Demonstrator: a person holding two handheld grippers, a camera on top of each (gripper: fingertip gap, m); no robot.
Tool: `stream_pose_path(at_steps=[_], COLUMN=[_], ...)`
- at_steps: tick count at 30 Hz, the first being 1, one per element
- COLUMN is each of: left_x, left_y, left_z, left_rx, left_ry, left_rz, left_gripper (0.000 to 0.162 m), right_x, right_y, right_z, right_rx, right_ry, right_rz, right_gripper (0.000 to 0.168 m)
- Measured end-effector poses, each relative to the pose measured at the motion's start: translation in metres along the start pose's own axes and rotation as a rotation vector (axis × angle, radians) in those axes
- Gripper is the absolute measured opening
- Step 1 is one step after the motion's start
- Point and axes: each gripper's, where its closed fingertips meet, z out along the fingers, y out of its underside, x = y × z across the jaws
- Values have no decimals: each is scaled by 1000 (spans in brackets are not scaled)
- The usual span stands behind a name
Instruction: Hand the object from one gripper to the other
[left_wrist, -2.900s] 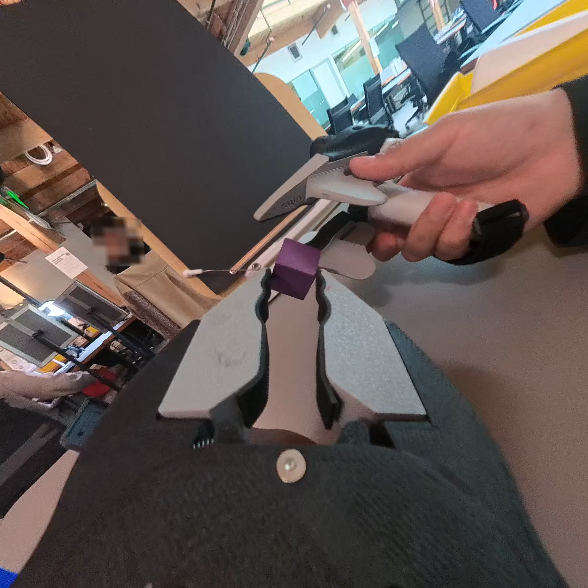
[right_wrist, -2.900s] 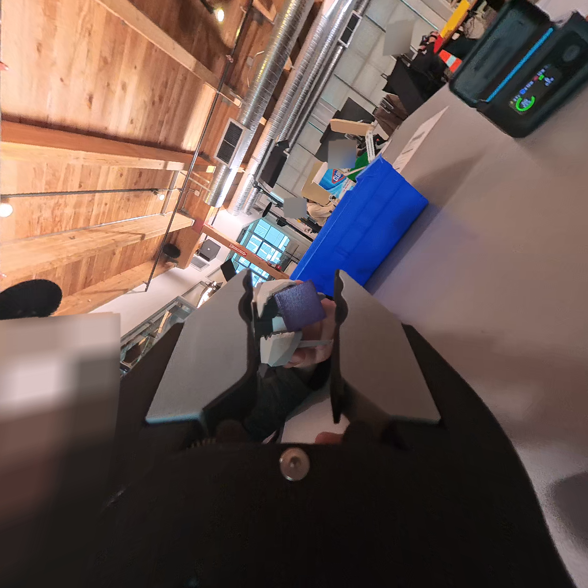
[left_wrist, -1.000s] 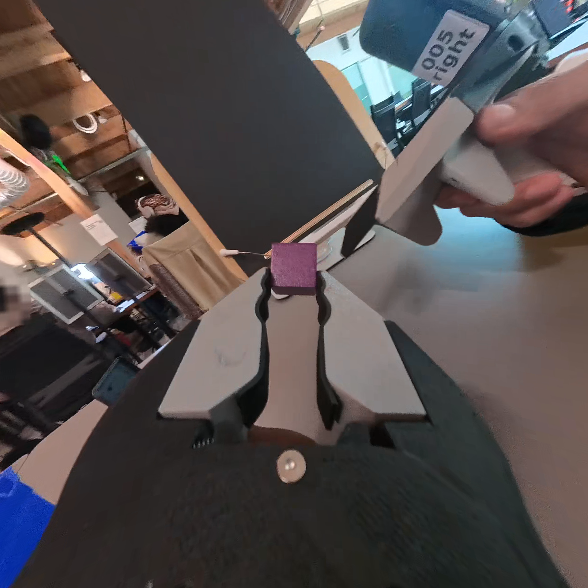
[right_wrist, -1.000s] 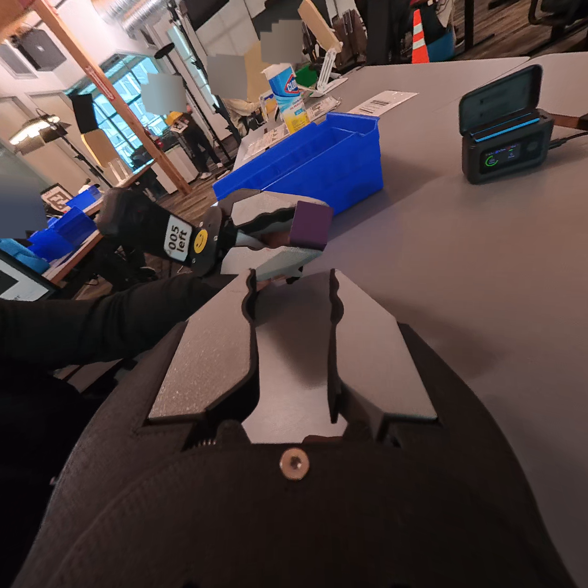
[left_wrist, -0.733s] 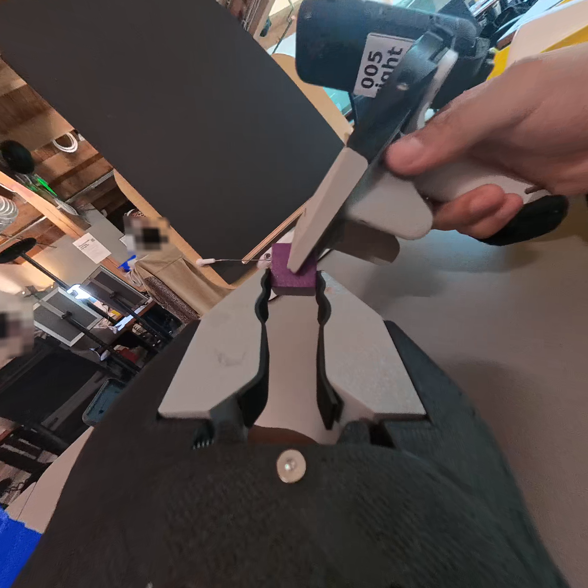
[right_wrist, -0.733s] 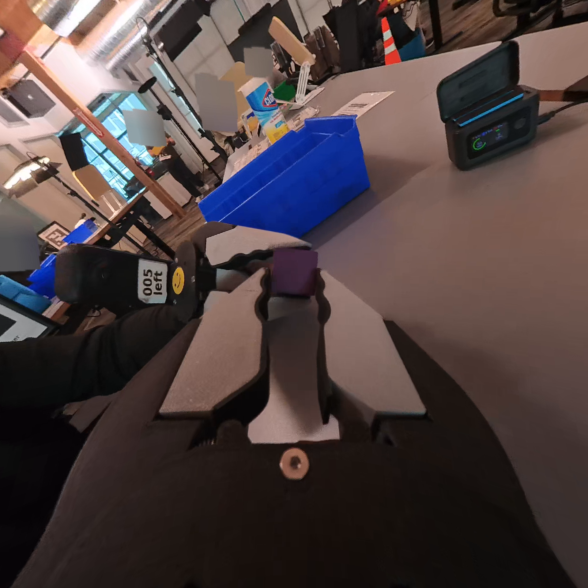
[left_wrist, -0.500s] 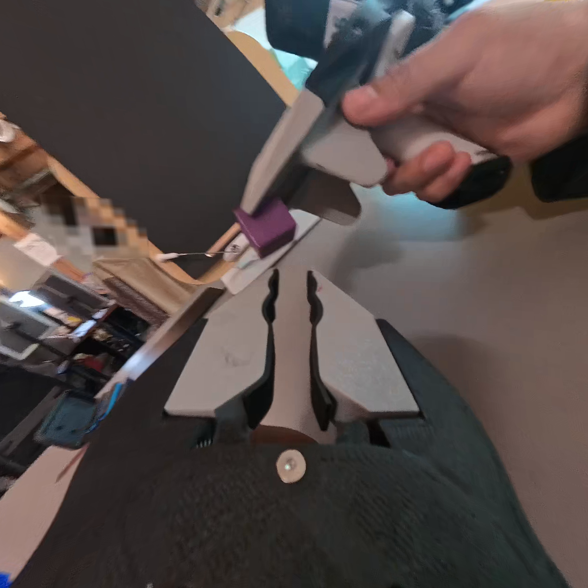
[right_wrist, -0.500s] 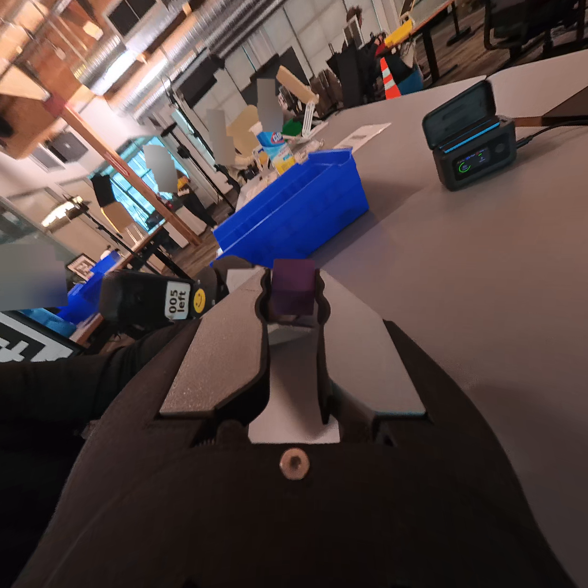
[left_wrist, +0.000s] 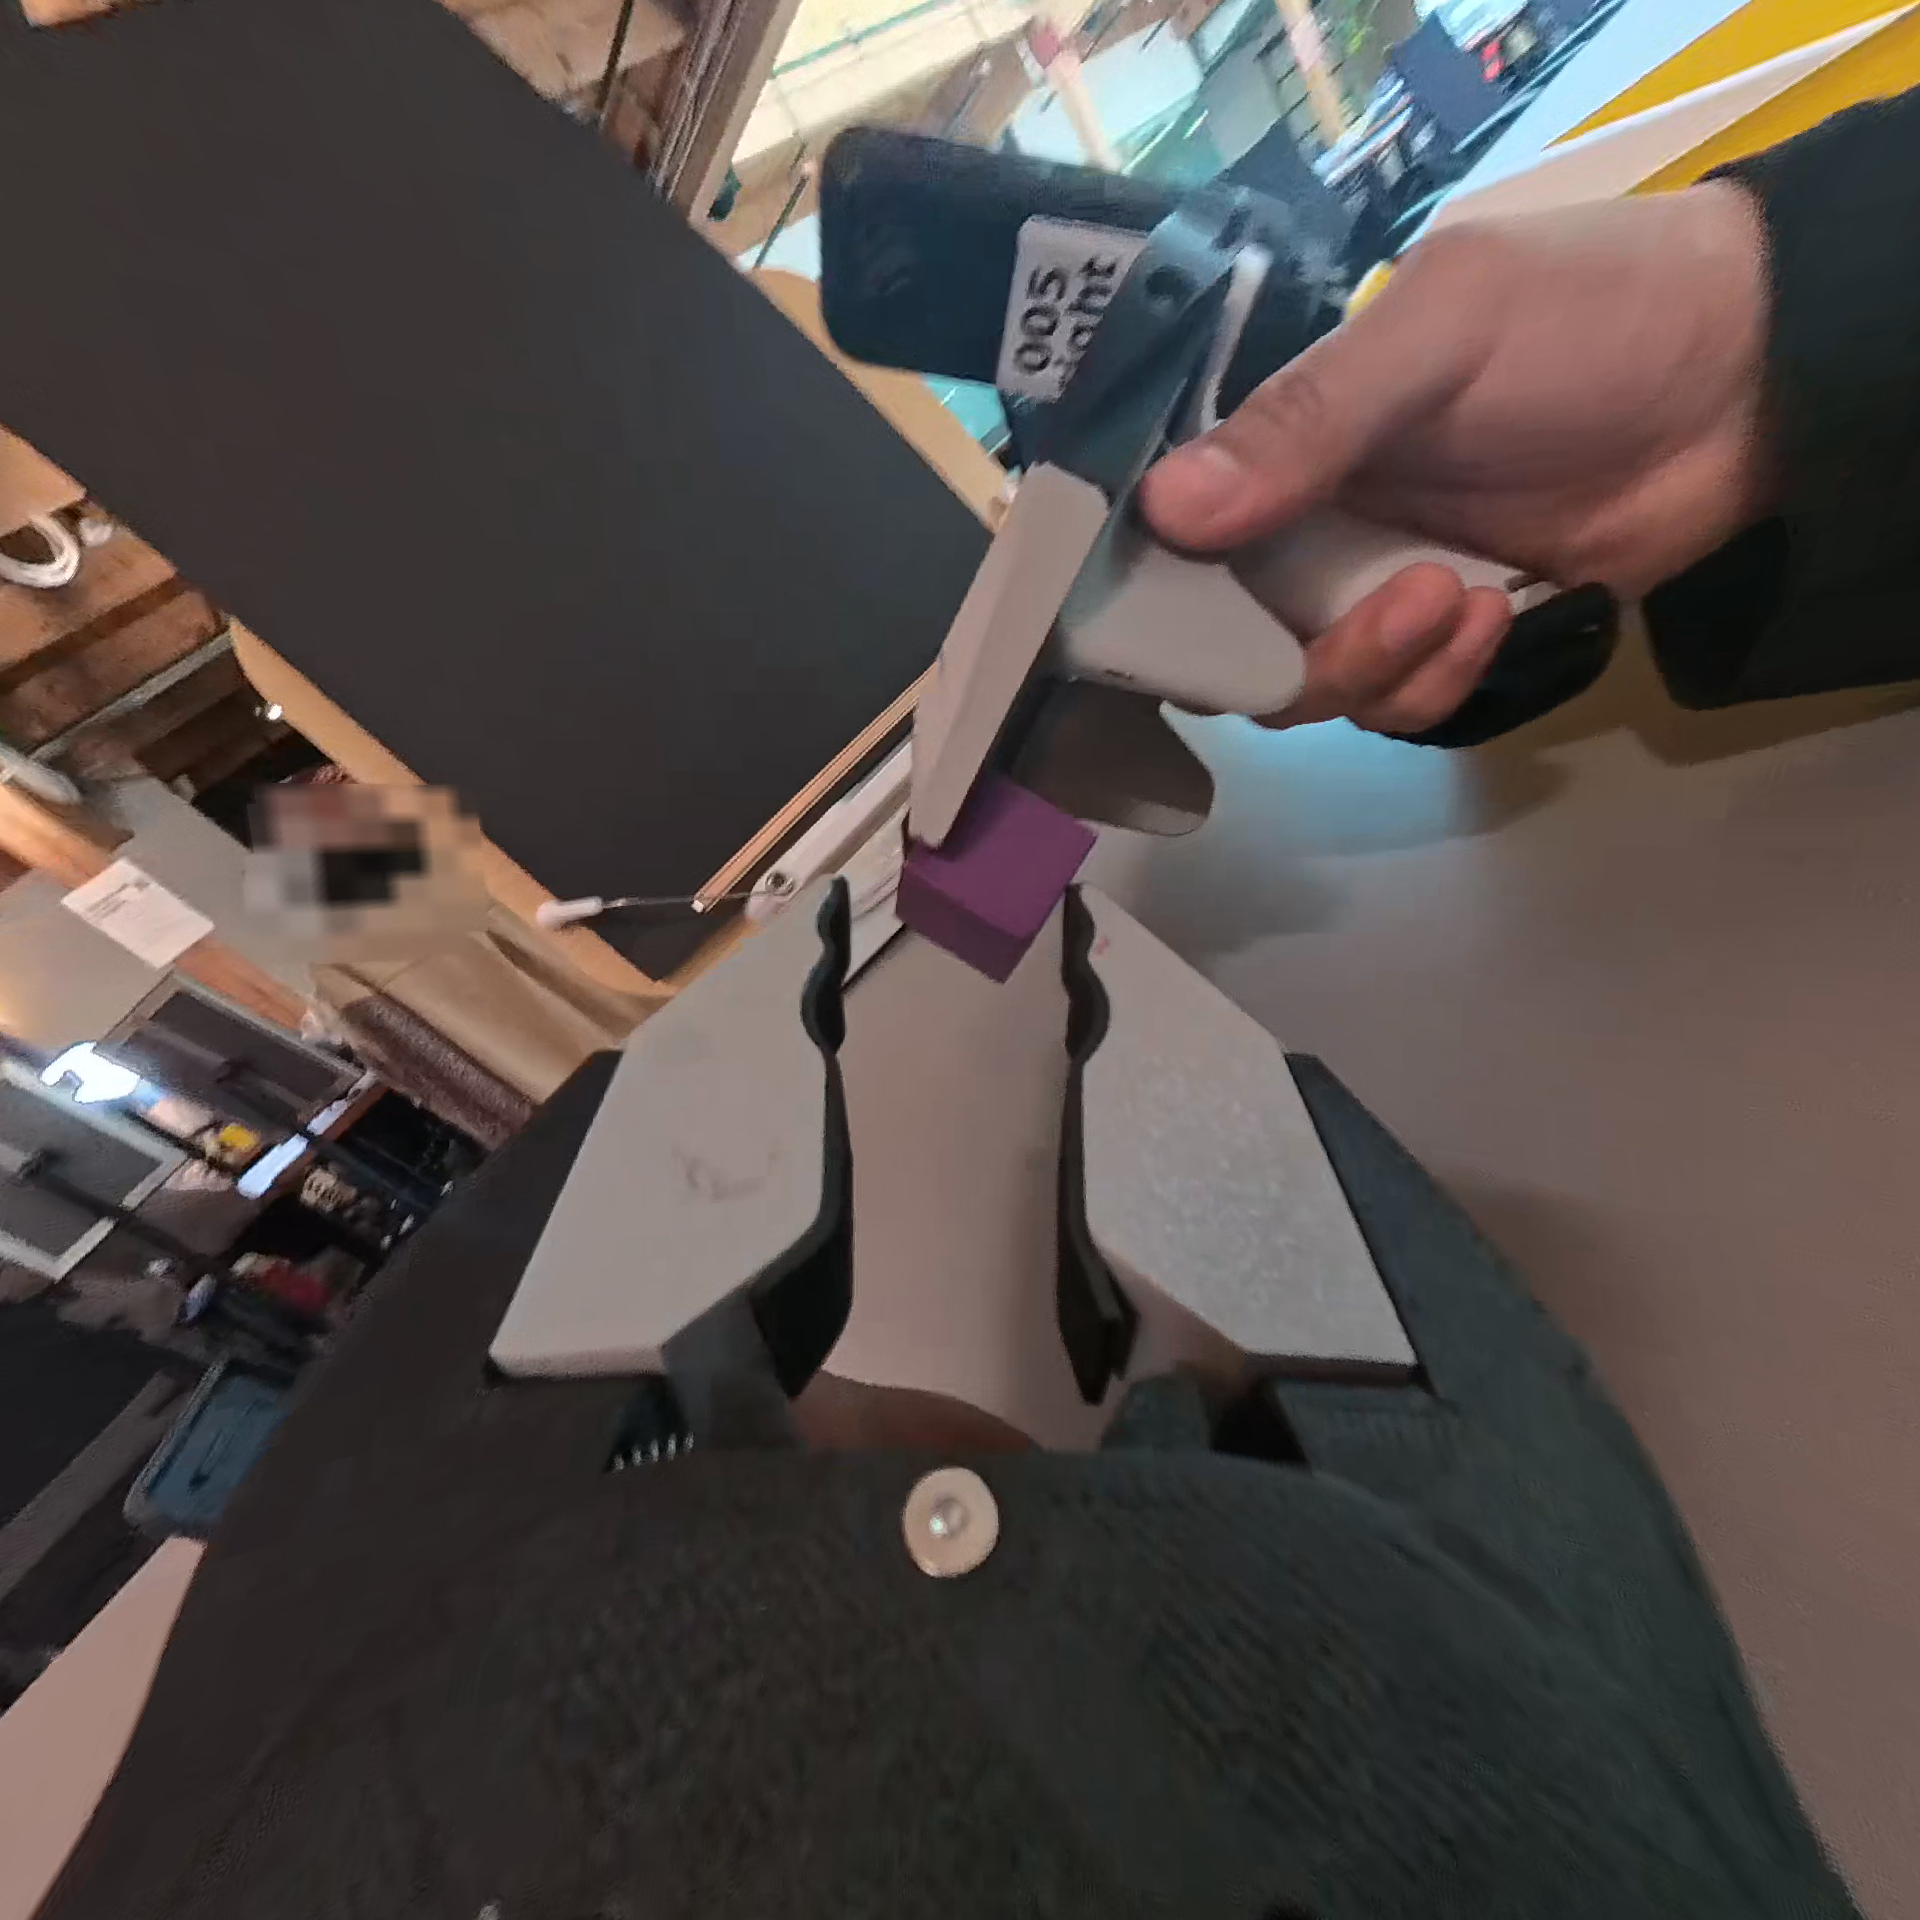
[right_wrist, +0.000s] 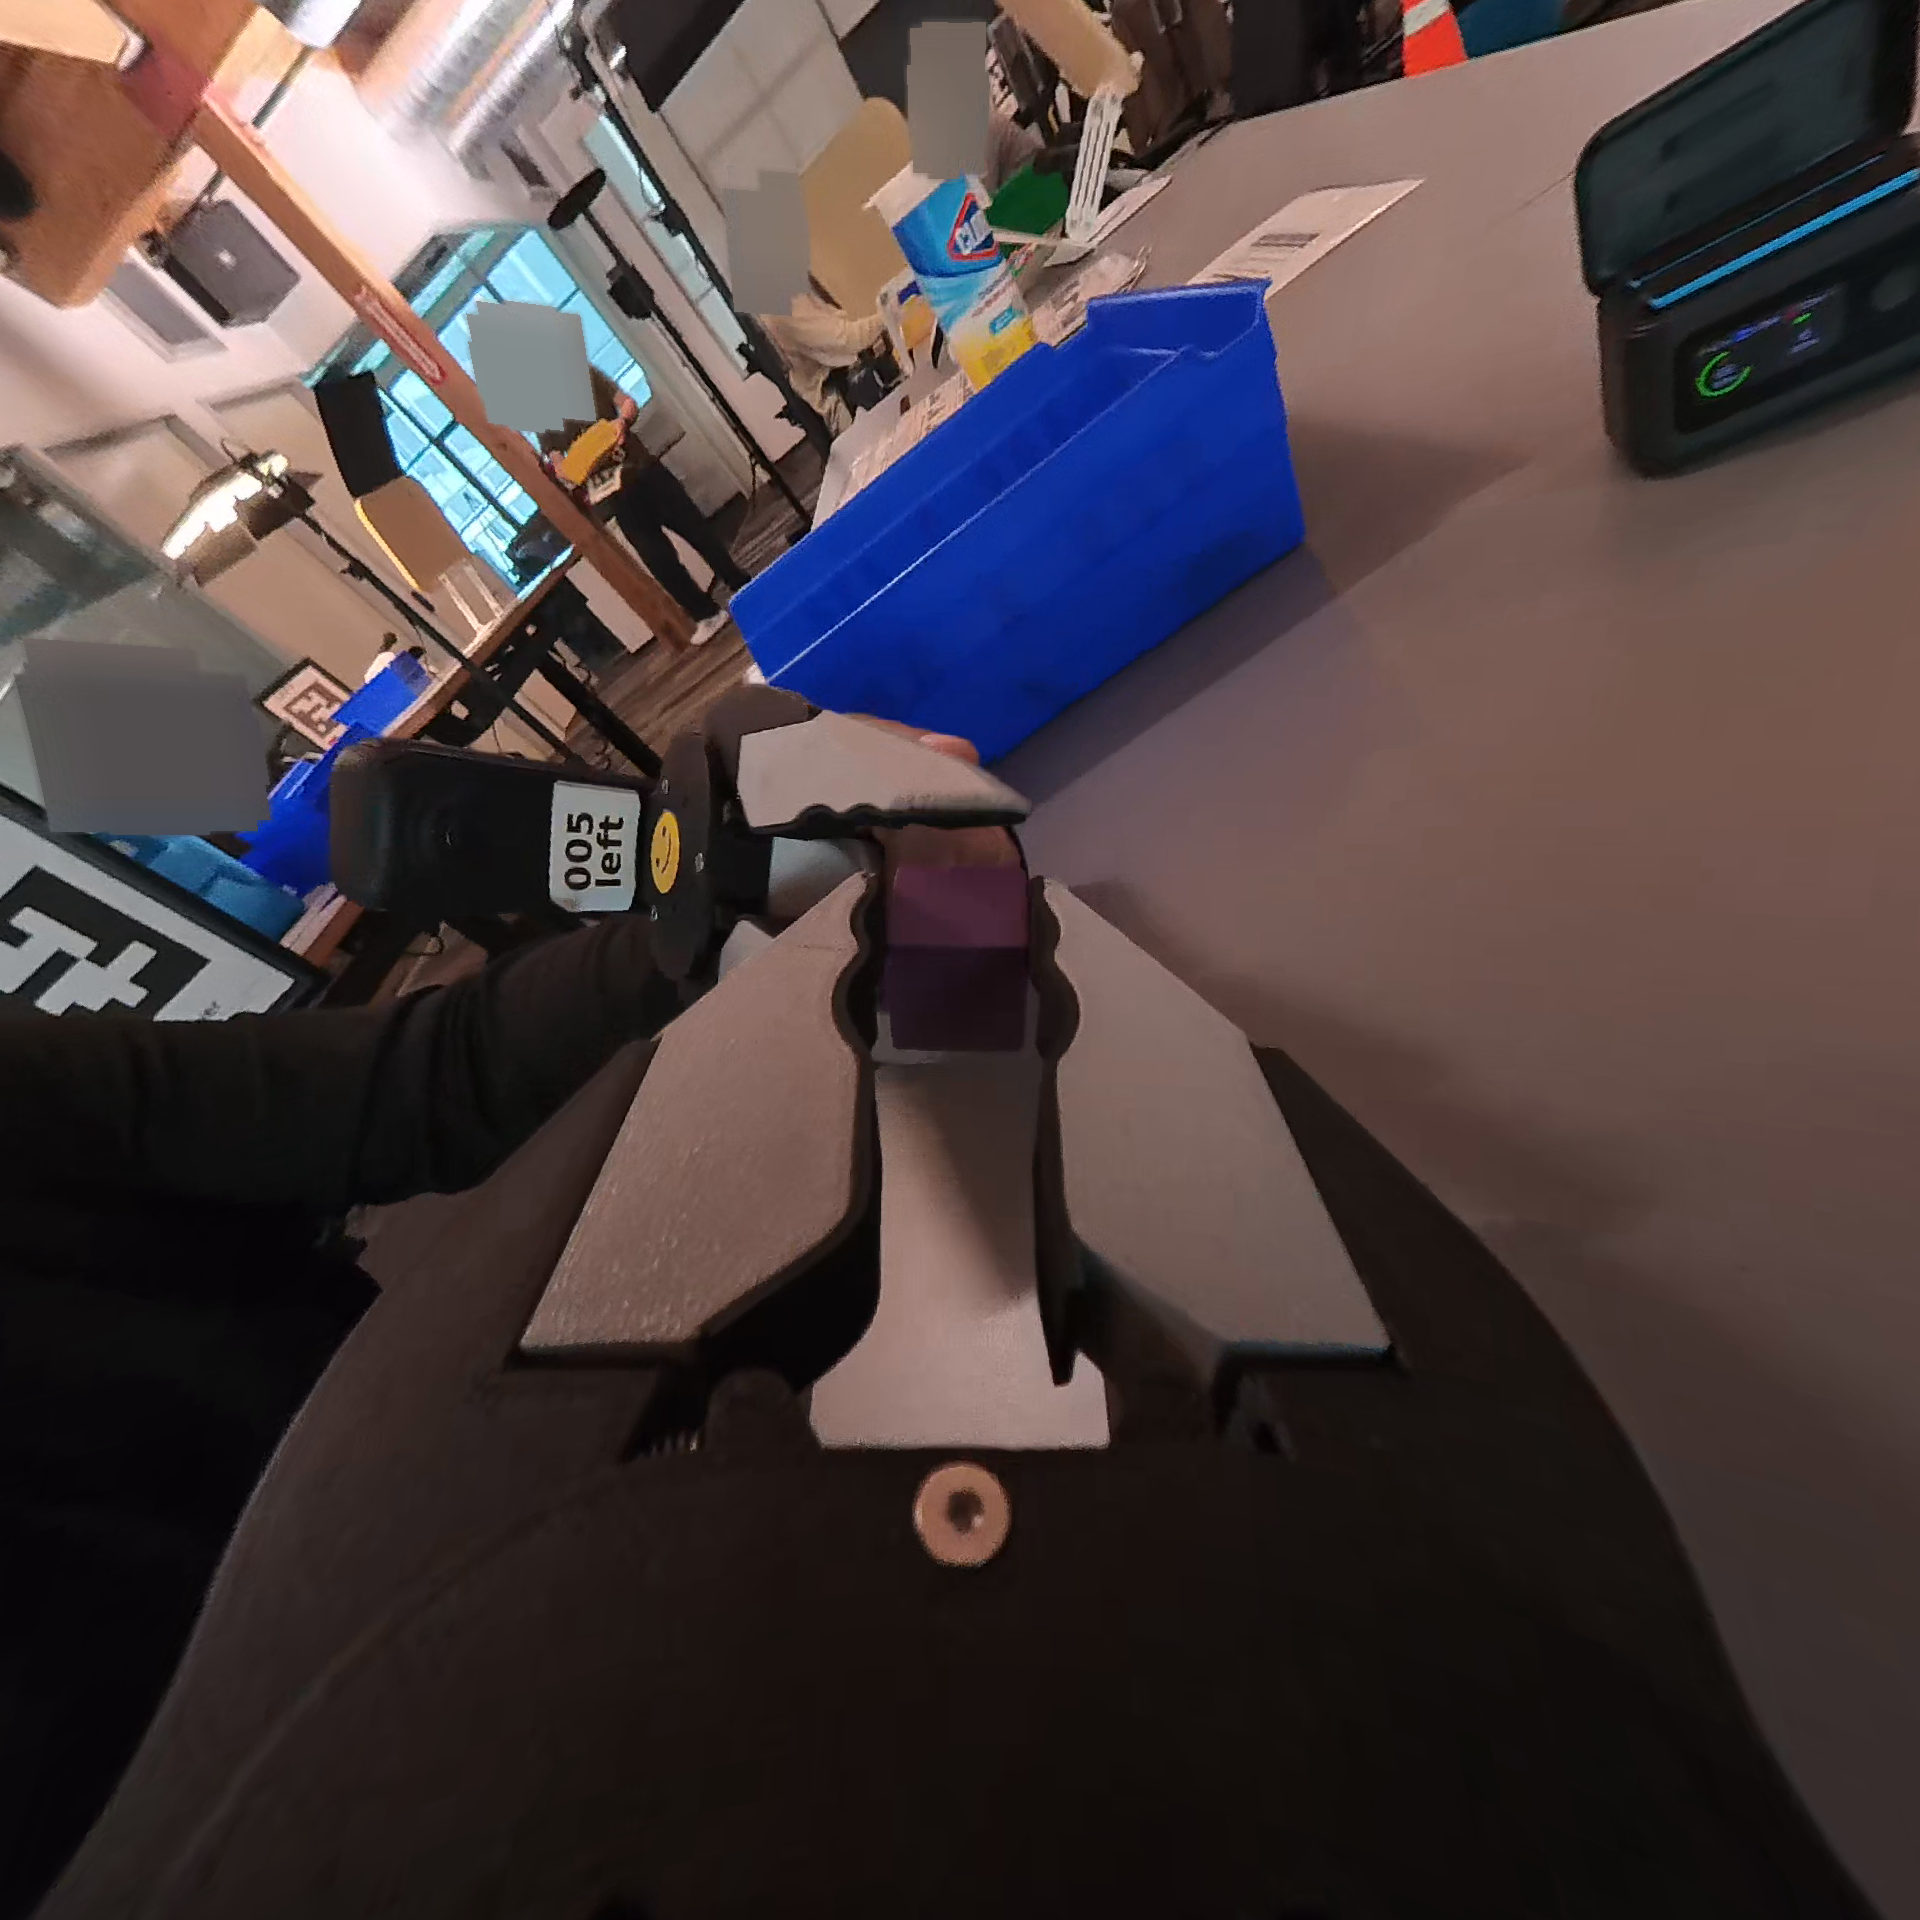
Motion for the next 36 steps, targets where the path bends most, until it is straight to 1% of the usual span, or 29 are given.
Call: stream_pose_path(at_steps=[1,3,6,8,10,12,15,16,20,22,24,27,30,33,36], left_x=[3,9,6,-4,-13,-18,-11,-7,1,0,-6,13,26,27,31], left_y=[-3,-4,-5,-5,-2,8,14,16,29,22,17,5,-9,-5,-6], left_z=[-1,0,0,-1,-2,-1,3,4,3,-3,-8,-19,-26,-26,-27], left_rx=[16,13,5,1,-9,-57,-85,-94,-160,-112,-76,-72,-45,-66,-80], left_ry=[13,37,23,-28,-54,-64,-10,21,191,277,313,531,705,725,757], left_rz=[10,36,72,68,39,0,-62,-118,-446,-633,-742,-941,-1151,-1218,-1257], left_gripper=[38,30,29,29,29,29,29,29,28,28,28,29,29,29,29], right_x=[-2,-3,-4,-2,-1,-1,2,5,4,2,1,-3,-17,-17,-21], right_y=[1,2,-1,-6,-14,-18,-14,-12,0,12,19,16,23,32,34], right_z=[1,1,0,-3,-10,-15,-12,-12,-19,-21,-22,-18,-5,1,5], right_rx=[-9,-14,4,38,80,103,65,41,-102,-175,-223,-217,-236,-295,-296], right_ry=[-10,-15,-26,-18,-11,-16,30,76,229,254,282,351,340,356,347], right_rz=[-5,-6,10,14,14,14,-34,-87,-386,-506,-615,-807,-1004,-1086,-1125], right_gripper=[23,23,23,23,27,30,39,41,50,55,59,62,64,65,52])
